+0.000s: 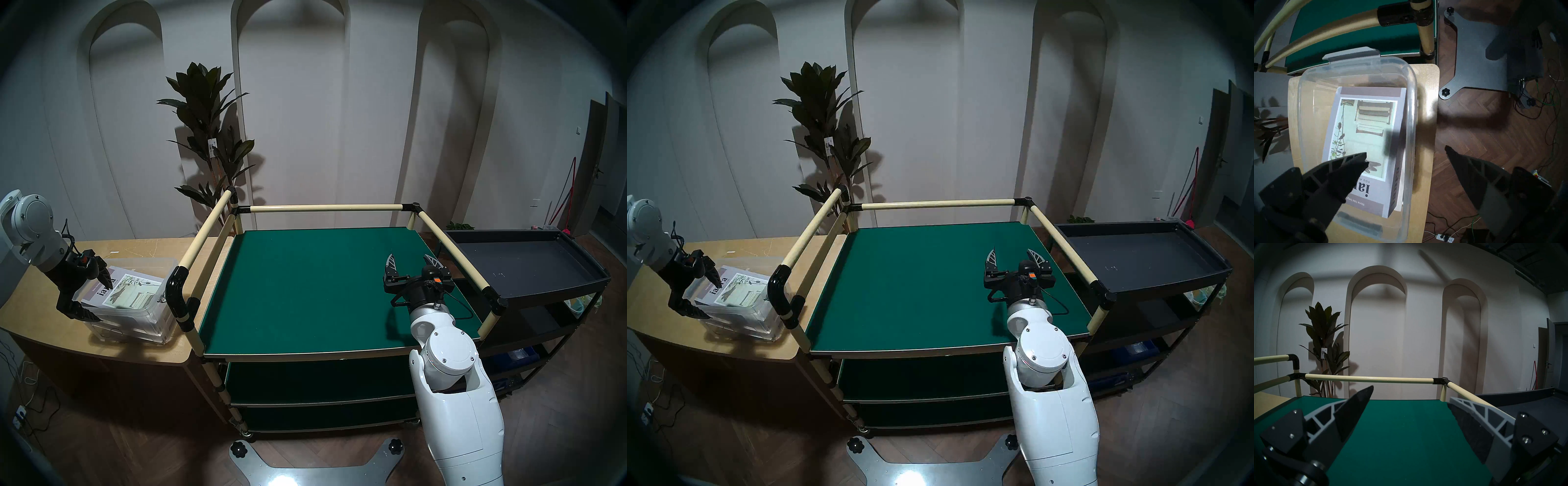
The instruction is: Put the storage box onto the shelf
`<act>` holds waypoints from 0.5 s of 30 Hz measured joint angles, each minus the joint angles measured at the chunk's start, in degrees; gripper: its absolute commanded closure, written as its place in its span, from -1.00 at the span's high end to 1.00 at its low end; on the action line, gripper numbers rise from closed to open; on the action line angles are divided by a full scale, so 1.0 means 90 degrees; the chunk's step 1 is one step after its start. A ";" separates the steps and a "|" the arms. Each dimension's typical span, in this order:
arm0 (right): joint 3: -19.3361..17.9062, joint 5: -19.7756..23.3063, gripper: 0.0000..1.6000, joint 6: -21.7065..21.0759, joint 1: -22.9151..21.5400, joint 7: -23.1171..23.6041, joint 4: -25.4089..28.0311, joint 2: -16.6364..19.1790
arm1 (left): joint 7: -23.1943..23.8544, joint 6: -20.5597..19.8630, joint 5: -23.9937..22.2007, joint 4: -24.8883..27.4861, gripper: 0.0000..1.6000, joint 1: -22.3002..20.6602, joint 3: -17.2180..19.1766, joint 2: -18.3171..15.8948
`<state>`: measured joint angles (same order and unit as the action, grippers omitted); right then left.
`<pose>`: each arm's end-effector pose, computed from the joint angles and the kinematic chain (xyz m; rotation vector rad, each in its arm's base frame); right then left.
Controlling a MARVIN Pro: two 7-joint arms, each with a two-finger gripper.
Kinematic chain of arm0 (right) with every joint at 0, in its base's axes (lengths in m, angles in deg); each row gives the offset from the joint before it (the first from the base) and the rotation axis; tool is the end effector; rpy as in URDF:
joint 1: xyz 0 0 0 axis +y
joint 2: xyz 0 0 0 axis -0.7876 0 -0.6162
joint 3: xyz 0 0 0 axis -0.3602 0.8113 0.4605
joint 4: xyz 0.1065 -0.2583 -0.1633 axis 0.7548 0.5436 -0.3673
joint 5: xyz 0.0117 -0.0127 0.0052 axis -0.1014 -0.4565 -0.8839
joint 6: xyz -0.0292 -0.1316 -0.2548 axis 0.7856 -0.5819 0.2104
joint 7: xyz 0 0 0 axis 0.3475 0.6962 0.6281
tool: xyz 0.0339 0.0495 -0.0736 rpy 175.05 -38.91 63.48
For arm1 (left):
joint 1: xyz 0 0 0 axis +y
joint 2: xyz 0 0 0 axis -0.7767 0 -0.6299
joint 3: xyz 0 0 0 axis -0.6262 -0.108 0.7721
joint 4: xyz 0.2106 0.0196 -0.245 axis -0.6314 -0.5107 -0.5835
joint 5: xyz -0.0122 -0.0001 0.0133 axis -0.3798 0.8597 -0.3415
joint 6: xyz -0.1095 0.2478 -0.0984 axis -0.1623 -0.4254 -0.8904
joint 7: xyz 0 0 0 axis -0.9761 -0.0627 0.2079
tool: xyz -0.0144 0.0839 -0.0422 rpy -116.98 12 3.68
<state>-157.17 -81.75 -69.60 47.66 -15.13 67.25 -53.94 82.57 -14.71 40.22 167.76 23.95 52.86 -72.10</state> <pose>0.3451 -0.0005 -0.2807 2.0552 -0.0093 2.2681 0.3403 0.3475 -0.1170 -2.2168 2.0512 -0.3263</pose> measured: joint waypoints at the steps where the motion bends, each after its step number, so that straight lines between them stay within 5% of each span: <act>1: 0.0000 0.0000 1.00 0.0000 0.0000 0.0000 0.0000 0.0000 | 0.0000 0.0019 -0.0008 -0.0016 1.00 -0.0021 -0.0044 0.0003; 15: 0.0000 0.0000 1.00 0.0000 -0.0001 0.0000 0.0000 0.0000 | -0.0001 0.0345 0.0108 -0.0477 1.00 -0.0460 -0.0660 0.0144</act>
<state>-157.17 -81.75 -69.60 47.65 -15.13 67.26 -53.94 82.57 -11.60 41.19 163.46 19.81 46.92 -70.81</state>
